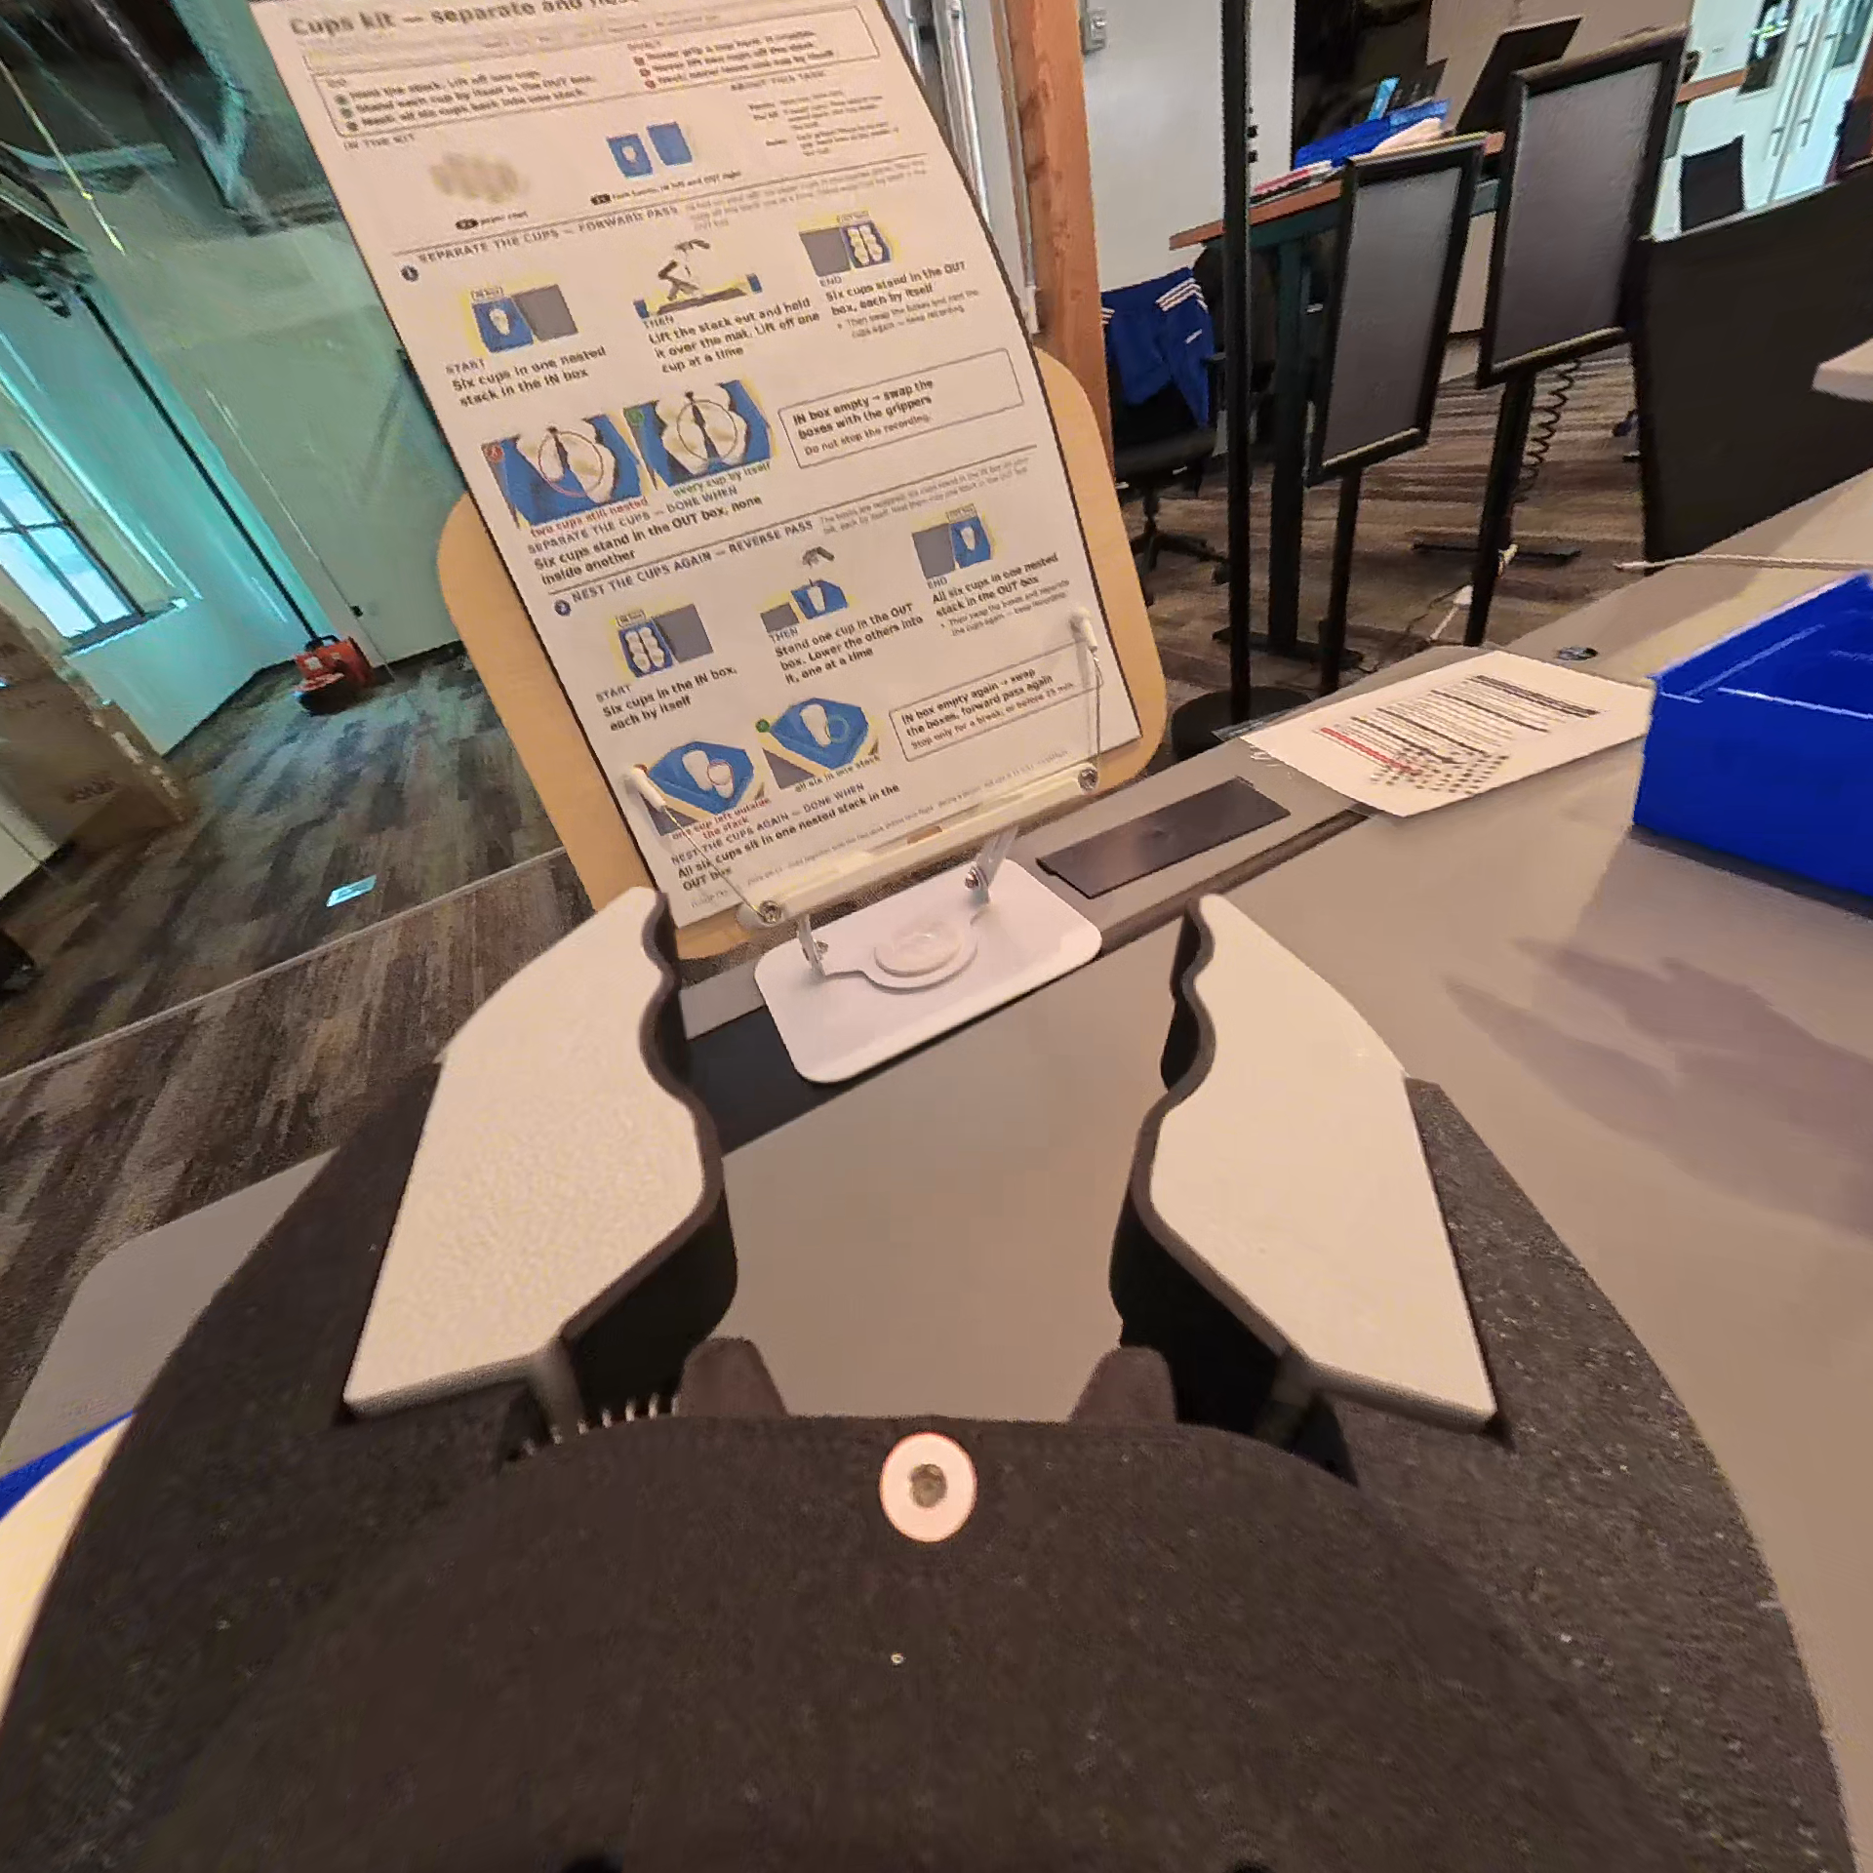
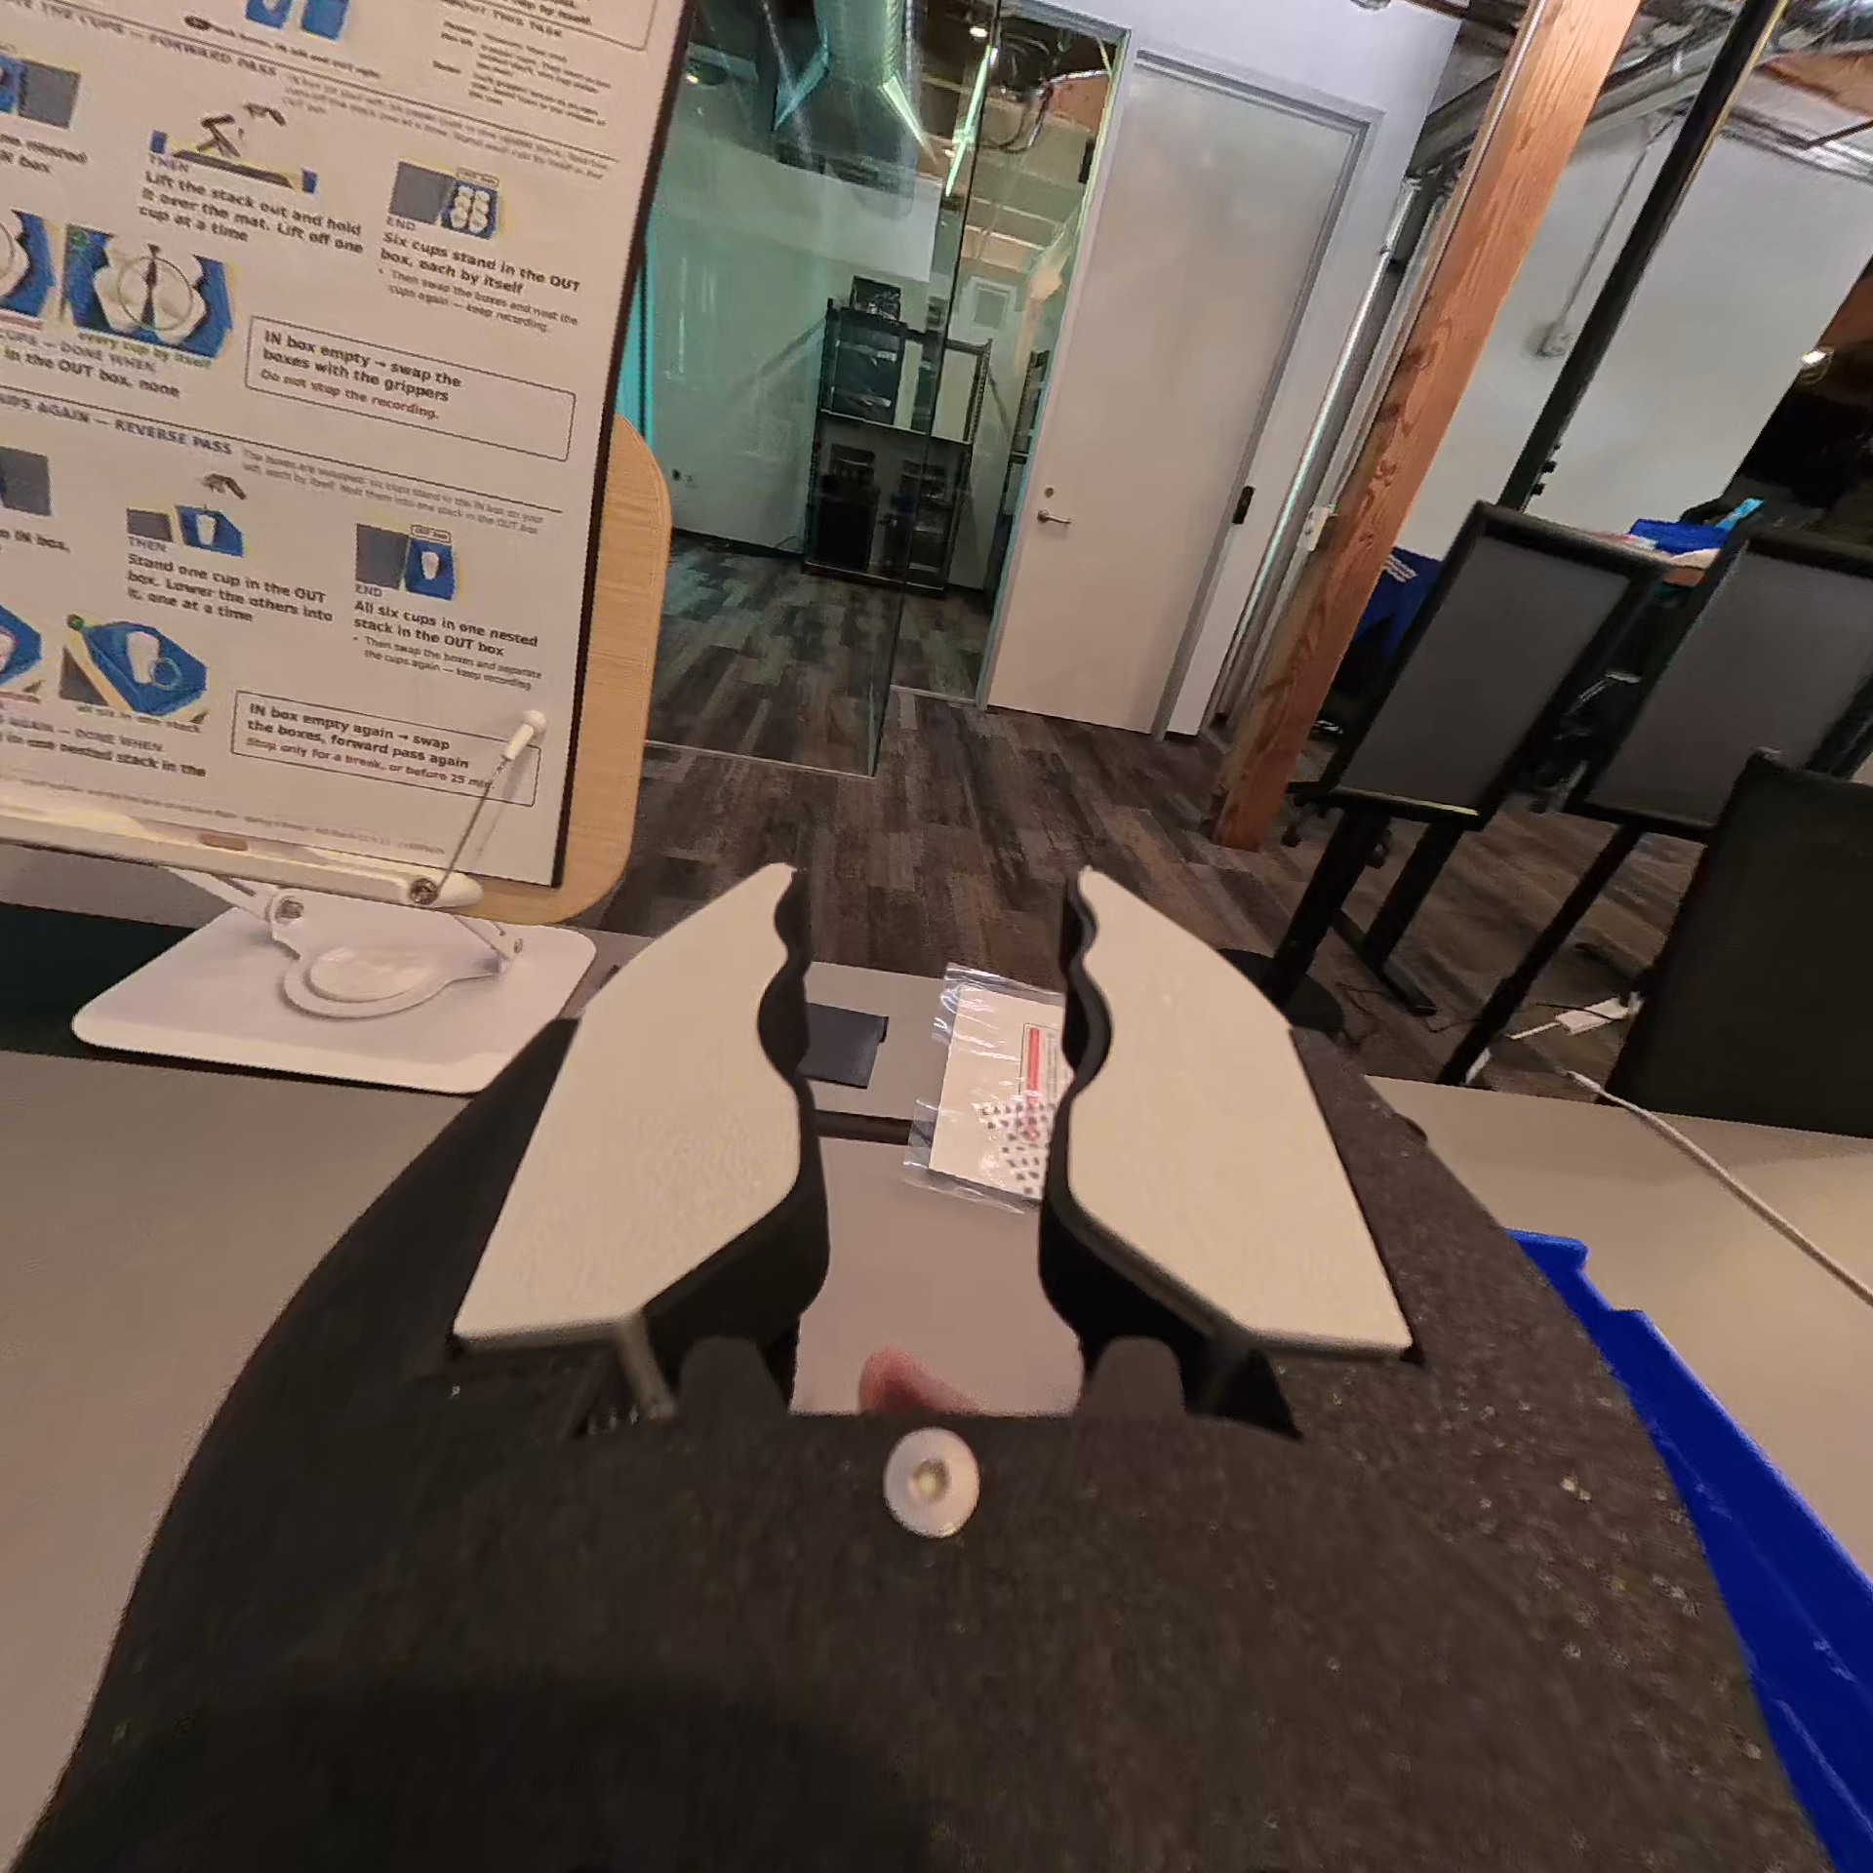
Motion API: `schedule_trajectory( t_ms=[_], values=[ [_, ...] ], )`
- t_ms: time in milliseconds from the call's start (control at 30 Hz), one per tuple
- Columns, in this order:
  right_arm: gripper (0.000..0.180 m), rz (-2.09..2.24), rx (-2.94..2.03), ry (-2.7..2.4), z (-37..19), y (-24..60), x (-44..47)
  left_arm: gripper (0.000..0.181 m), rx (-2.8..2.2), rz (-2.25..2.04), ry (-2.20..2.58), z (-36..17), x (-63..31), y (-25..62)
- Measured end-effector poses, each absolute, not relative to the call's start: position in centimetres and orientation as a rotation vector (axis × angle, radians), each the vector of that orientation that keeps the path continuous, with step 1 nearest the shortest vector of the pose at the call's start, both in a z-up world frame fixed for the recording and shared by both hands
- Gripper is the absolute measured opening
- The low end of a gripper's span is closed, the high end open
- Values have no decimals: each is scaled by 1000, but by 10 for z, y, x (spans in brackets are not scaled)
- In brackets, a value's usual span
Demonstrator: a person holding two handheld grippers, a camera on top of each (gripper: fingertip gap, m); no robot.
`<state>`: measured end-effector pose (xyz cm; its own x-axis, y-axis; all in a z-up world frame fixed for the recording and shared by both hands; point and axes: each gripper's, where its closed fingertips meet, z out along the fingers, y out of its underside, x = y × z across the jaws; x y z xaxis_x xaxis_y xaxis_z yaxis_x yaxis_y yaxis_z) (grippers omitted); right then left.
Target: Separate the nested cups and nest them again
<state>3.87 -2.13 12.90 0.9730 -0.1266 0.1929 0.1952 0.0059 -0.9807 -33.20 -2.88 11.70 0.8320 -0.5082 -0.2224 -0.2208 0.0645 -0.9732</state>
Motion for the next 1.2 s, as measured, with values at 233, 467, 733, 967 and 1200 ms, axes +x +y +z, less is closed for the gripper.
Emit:
schedule_trajectory(
  t_ms=[233,467,733,967,1200],
  values=[
    [38,-297,-1550,-71,133,-1,21,88,-1515,-115,556,122,-335,11],
    [33,-260,-1569,-146,111,17,2,86,-1606,20,441,85,-364,51],
    [28,-192,-1688,-244,64,39,-8,85,-1692,152,317,60,-407,68],
    [30,-120,-1725,-358,42,43,-29,82,-1750,123,274,47,-421,77],
    [31,-75,-1760,-446,37,39,-37,79,-1720,124,377,57,-403,64]
  ],
)
